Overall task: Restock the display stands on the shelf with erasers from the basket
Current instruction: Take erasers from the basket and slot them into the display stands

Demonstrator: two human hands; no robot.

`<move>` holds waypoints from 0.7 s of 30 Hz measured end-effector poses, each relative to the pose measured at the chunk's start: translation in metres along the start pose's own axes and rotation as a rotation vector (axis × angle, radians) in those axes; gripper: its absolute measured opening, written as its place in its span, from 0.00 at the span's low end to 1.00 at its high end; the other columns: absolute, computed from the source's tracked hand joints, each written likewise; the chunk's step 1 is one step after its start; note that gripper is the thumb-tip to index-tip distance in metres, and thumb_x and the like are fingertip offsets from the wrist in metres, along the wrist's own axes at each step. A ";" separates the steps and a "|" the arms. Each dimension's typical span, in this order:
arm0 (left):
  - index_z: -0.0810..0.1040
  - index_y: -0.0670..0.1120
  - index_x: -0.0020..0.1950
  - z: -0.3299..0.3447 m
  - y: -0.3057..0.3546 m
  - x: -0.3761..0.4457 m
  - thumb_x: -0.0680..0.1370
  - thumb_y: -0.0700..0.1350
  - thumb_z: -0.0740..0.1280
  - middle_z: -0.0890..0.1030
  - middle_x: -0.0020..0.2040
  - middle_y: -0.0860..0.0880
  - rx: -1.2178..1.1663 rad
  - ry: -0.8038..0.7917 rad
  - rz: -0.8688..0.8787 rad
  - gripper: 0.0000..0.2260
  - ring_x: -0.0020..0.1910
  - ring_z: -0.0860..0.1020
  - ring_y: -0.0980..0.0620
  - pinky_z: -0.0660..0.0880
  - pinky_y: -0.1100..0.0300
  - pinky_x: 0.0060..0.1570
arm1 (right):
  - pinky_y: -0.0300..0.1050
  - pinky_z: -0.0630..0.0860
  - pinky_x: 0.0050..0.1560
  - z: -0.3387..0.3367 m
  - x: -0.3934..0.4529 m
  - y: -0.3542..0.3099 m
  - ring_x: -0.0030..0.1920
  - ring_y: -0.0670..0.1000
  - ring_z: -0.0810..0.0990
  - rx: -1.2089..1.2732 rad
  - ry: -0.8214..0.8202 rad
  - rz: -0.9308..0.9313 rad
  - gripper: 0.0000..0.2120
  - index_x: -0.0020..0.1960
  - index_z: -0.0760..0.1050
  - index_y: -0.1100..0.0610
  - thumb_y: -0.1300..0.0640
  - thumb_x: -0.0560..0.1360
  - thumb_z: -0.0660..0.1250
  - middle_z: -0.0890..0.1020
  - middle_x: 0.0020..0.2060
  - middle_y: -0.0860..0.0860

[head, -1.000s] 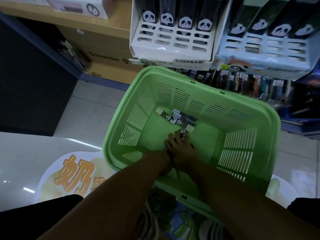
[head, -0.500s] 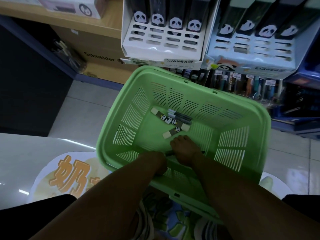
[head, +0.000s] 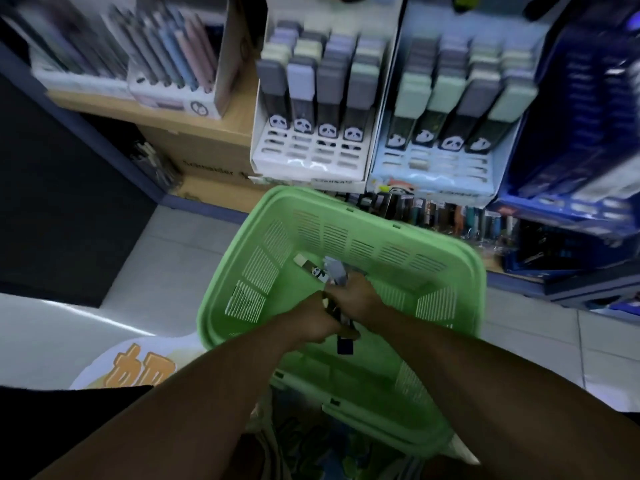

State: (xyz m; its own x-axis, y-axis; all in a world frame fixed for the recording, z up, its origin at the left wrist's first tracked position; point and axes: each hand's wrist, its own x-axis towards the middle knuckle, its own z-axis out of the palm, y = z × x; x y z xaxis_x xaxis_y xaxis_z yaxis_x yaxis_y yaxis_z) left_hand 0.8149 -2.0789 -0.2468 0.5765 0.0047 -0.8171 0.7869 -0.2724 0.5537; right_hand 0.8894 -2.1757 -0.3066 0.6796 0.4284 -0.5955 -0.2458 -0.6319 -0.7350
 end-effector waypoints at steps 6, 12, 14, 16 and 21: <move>0.76 0.39 0.62 -0.002 0.035 -0.049 0.77 0.28 0.63 0.83 0.55 0.37 -0.475 -0.077 0.092 0.16 0.50 0.84 0.41 0.82 0.45 0.51 | 0.43 0.72 0.34 -0.021 -0.053 -0.073 0.30 0.52 0.77 0.281 0.129 -0.107 0.08 0.39 0.74 0.59 0.59 0.76 0.66 0.81 0.31 0.54; 0.72 0.41 0.56 0.006 0.075 -0.112 0.75 0.31 0.63 0.78 0.34 0.45 -0.333 0.083 0.256 0.12 0.29 0.75 0.53 0.67 0.63 0.24 | 0.51 0.78 0.49 -0.057 -0.128 -0.125 0.38 0.53 0.82 0.328 0.204 -0.223 0.11 0.45 0.77 0.53 0.45 0.77 0.67 0.85 0.35 0.51; 0.71 0.43 0.58 0.008 0.087 -0.131 0.74 0.33 0.66 0.76 0.36 0.44 -0.274 0.116 0.326 0.14 0.27 0.72 0.53 0.64 0.62 0.23 | 0.50 0.79 0.51 -0.073 -0.154 -0.138 0.40 0.52 0.83 0.361 0.207 -0.246 0.16 0.49 0.78 0.52 0.38 0.77 0.66 0.85 0.38 0.51; 0.70 0.47 0.59 0.010 0.101 -0.151 0.75 0.35 0.68 0.77 0.39 0.42 -0.204 0.117 0.404 0.16 0.27 0.71 0.52 0.64 0.60 0.23 | 0.46 0.77 0.47 -0.087 -0.180 -0.151 0.41 0.50 0.82 0.366 0.235 -0.268 0.20 0.52 0.79 0.53 0.36 0.78 0.64 0.84 0.39 0.50; 0.72 0.45 0.56 0.005 0.135 -0.198 0.75 0.40 0.69 0.79 0.37 0.47 -0.003 0.214 0.625 0.11 0.31 0.75 0.52 0.73 0.58 0.30 | 0.49 0.73 0.43 -0.112 -0.227 -0.181 0.35 0.52 0.79 0.225 0.330 -0.385 0.24 0.39 0.77 0.54 0.34 0.78 0.61 0.79 0.32 0.51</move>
State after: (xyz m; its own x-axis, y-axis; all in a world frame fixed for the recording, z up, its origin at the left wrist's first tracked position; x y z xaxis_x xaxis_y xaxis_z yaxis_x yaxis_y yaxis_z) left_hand 0.8060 -2.1217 -0.0116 0.9558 0.0379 -0.2916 0.2901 -0.2834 0.9141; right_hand 0.8568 -2.2305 -0.0021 0.9211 0.3533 -0.1635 -0.0536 -0.3009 -0.9522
